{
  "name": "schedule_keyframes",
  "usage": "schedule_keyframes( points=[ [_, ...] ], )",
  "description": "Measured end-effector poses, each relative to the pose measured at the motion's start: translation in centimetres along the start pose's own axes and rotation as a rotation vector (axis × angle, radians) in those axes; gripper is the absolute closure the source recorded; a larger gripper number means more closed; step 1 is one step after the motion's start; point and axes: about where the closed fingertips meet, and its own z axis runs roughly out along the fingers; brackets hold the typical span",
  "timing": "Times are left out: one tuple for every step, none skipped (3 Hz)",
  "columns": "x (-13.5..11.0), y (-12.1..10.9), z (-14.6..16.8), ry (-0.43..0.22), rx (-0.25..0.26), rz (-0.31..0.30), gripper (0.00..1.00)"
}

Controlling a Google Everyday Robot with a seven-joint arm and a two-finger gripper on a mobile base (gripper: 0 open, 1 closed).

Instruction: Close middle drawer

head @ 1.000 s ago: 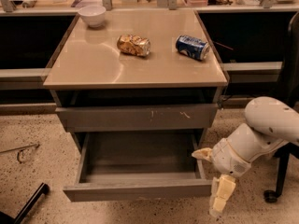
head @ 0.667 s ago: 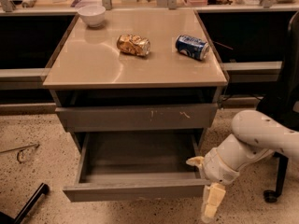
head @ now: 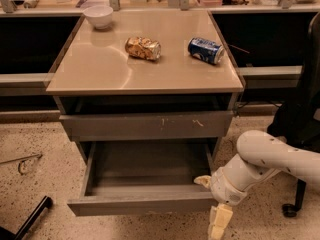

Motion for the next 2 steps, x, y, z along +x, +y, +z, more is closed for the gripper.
schedule_keyframes(
  points=[
    [1.4, -0.2, 1.5, -0.036, -0.014, 0.019, 0.0],
    [4.4, -0.2, 5.0, -0.09, -0.041, 0.063, 0.0]
  ],
)
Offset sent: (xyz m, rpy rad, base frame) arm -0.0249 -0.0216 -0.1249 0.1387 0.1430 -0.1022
